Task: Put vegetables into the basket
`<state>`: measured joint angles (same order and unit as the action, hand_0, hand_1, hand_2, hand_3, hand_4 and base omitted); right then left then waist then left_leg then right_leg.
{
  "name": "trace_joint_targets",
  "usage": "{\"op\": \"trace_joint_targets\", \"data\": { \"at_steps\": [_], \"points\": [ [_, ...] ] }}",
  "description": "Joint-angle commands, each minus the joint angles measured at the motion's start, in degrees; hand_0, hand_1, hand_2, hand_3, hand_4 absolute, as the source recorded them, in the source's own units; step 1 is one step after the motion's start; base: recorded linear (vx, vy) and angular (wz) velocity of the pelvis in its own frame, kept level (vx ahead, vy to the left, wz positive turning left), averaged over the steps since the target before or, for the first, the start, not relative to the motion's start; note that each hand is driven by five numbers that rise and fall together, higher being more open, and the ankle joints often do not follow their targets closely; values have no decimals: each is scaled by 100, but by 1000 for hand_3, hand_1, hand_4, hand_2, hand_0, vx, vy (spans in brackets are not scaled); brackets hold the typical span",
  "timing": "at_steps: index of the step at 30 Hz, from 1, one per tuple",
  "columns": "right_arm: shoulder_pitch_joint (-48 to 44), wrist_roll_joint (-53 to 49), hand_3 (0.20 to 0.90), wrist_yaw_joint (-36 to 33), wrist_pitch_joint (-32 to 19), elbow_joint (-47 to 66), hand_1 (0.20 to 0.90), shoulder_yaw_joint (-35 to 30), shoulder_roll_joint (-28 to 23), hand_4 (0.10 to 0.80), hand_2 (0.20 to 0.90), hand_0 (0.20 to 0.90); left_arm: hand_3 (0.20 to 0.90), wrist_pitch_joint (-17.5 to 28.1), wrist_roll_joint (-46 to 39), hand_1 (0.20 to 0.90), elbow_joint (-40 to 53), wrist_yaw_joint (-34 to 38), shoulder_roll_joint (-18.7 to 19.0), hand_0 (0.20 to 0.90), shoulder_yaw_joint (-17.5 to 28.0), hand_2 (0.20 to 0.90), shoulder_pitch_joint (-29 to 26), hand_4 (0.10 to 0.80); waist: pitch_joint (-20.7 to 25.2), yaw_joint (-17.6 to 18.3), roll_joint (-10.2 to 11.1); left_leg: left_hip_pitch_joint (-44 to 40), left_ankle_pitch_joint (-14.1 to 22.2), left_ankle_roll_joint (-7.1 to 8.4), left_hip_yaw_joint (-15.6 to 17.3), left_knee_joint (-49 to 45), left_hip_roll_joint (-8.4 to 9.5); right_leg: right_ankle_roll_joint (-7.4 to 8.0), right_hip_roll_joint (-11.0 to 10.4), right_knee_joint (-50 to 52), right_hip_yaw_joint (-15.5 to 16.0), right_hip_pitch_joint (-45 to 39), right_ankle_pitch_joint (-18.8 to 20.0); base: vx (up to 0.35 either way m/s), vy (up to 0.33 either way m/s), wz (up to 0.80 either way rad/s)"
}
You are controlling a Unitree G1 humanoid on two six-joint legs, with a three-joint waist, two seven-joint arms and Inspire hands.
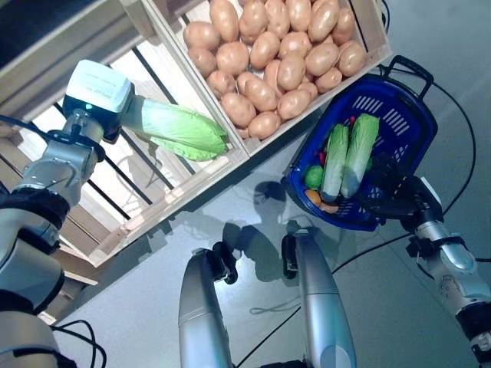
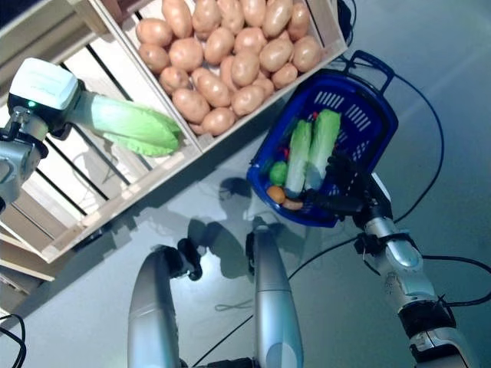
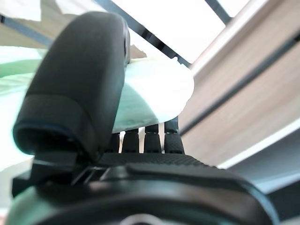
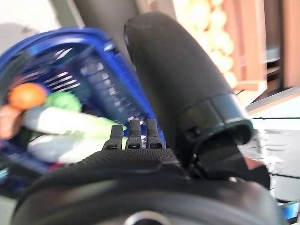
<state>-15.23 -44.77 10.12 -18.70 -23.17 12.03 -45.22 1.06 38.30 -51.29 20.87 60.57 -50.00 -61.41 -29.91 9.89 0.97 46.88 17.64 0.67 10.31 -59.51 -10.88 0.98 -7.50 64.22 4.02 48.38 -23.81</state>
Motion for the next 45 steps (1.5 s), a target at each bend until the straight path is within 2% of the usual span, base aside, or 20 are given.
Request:
{"op": "trace_joint_targets", "data": {
  "at_steps": [1,5,10,11,12,14,15,17,21,22,26,27,29,31,34,36,38,39,45],
  "points": [
    [-368,223,900,65,-773,670,900,-445,-12,800,900,900,300,-12,-575,300,209,695,765,300,895,300,-258,400,218,42,1,-971,222,-76,306,688,59,29,-178,-1244,157,-864,874,77,-38,-4],
    [-137,326,900,78,-892,871,900,-563,205,800,900,900,300,405,-580,300,431,859,762,300,1541,300,624,400,593,-43,-2,-1572,78,-94,283,1221,165,5,-206,-1708,231,-1500,892,98,-76,5],
    [204,483,900,167,-1000,1103,900,-807,487,800,900,900,300,984,-1085,300,938,1140,716,300,2729,300,2193,400,1085,-250,-17,-2477,-143,-122,143,2065,379,-43,-122,-2528,342,-2523,923,92,-82,5],
    [200,483,900,168,-1000,1105,900,-791,480,800,900,900,300,985,-1081,300,954,1139,718,300,2776,300,2245,400,1079,-234,-21,-2497,-149,-121,144,2080,381,-43,-122,-2541,344,-2543,928,130,-91,0],
    [296,464,900,188,-1009,1106,900,-860,577,800,900,900,300,1278,-1290,300,1137,1252,582,300,3189,300,2759,400,1261,-315,-7,-2857,-266,-104,134,2444,459,-50,-60,-2900,386,-2944,952,102,-64,4],
    [351,455,900,184,-1047,1086,900,-875,654,800,900,900,300,1452,-1331,300,1281,1329,444,300,3453,300,3081,400,1376,-353,-5,-3101,-363,-92,130,2715,528,-52,-34,-3168,447,-3215,990,134,-75,2],
    [424,422,900,157,-1050,1061,900,-925,803,800,900,900,300,1598,-1304,300,1503,1340,183,300,3682,300,3408,400,1591,-443,-8,-3413,-487,-67,136,3090,622,-49,14,-3581,553,-3576,1048,131,-73,8],
    [475,316,900,187,-991,1056,900,-941,960,800,900,900,300,1686,-1327,300,1773,1308,-70,300,3850,300,3720,400,1792,-498,-7,-3691,-730,-81,169,3527,702,-72,58,-4077,669,-3908,1254,83,-76,11],
    [461,138,900,293,-950,1087,900,-818,1455,800,900,900,300,1744,-1639,300,2192,1467,-899,300,3940,300,4103,400,2211,-619,6,-4441,-1030,-69,74,4552,854,-2,201,-5157,756,-4740,1560,92,-56,19],
    [458,75,900,340,-974,1105,900,-795,1517,800,900,900,300,1806,-1741,300,2214,1494,-993,300,3937,300,4127,400,2242,-627,7,-4500,-1064,-67,66,4633,863,6,212,-5232,763,-4799,1595,38,-47,11],
    [535,29,900,491,-1052,1263,900,-622,2155,800,900,900,300,2147,-2396,300,2471,1487,-2083,300,4086,300,4404,400,2528,-688,-1,-4946,-1366,-50,-32,5426,912,78,292,-5900,730,-5185,1920,38,-36,9],
    [553,-4,900,521,-1022,1286,900,-595,2226,800,900,900,300,2244,-2564,300,2511,1450,-2225,300,4110,300,4442,400,2565,-696,-7,-5004,-1404,-46,-52,5533,916,87,299,-5996,717,-5236,1969,22,-18,3],
    [579,-112,900,593,-886,1355,900,-504,2476,800,900,900,300,2352,-2830,300,2644,1231,-2705,300,4118,300,4484,400,2669,-716,-16,-5138,-1504,-30,-81,5830,910,106,323,-6256,702,-5344,2095,8,-9,2],
    [607,-217,900,698,-786,1363,900,-463,2626,800,900,900,300,2448,-3167,300,2767,1009,-3026,300,4085,300,4509,400,2726,-718,-16,-5237,-1548,-29,-73,6001,908,115,348,-6418,694,-5419,2165,0,0,0],
    [648,-400,900,941,-534,1323,900,-447,2824,800,900,900,300,2556,-4057,300,3065,263,-3473,300,4033,300,4564,400,2789,-733,-14,-5351,-1592,-34,-83,6198,912,128,378,-6631,685,-5514,2267,2,-4,1],
    [649,-479,900,1140,-421,1244,900,-425,2908,800,900,900,300,2630,-4886,300,3293,-389,-3750,300,4010,300,4614,400,2808,-764,-8,-5413,-1622,-37,-90,6323,926,140,390,-6777,730,-5575,2341,0,0,0],
    [610,-454,900,1260,-376,1155,900,-410,2978,800,900,900,300,2571,-5366,300,3460,-785,-3946,300,3985,300,4628,400,2821,-798,-5,-5452,-1630,-49,-115,6415,936,146,404,-6830,761,-5605,2360,-8,-23,4],
    [537,-475,900,1297,-316,1102,900,-389,2989,800,900,900,300,2527,-5919,300,3534,-1151,-4056,300,3938,300,4599,400,2818,-823,7,-5458,-1623,-66,-150,6422,946,148,413,-6811,768,-5610,2356,-14,-27,7],
    [387,-588,900,1821,-171,1104,900,-293,2880,800,900,900,300,2434,-6193,300,3659,-1829,-4122,300,3667,300,4569,400,2782,-883,67,-5483,-1580,-97,-167,6406,962,157,402,-6786,832,-5633,2346,-15,-28,4]
  ]
}}
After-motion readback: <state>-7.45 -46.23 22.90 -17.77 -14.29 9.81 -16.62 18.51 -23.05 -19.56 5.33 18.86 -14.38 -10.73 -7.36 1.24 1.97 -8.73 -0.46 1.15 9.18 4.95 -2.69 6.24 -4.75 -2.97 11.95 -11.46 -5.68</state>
